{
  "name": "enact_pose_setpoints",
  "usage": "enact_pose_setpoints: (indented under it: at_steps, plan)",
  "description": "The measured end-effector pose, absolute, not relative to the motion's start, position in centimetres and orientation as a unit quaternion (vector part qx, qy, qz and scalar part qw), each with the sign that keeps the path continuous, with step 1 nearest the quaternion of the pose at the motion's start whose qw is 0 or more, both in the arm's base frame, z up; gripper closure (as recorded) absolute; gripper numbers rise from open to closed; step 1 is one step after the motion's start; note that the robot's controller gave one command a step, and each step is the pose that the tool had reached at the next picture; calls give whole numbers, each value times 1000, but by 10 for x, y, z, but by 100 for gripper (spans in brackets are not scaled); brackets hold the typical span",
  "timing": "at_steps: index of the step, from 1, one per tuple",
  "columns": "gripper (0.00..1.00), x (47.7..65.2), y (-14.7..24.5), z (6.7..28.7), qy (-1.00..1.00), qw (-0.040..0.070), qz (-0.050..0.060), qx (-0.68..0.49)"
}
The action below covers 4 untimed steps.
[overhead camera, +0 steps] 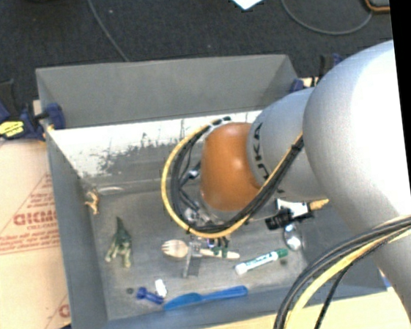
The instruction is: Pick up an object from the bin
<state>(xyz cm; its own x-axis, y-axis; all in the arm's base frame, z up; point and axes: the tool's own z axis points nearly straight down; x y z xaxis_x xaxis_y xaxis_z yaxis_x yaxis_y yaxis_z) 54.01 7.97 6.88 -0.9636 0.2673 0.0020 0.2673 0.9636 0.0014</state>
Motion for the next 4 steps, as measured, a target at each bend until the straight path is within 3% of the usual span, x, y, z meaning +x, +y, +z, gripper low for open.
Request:
enact_pose_setpoints:
  at_steps: [1, 2, 3, 4]
  plan:
    - [0, 551, 90, 71, -998, -4, -1, -64]
    - [0, 544, 81, 71, -992, -2, -2, -128]
    - [0, 553, 89, 72, -998, -6, -2, -66]
    - [100, 546, 80, 73, -992, -4, -2, -126]
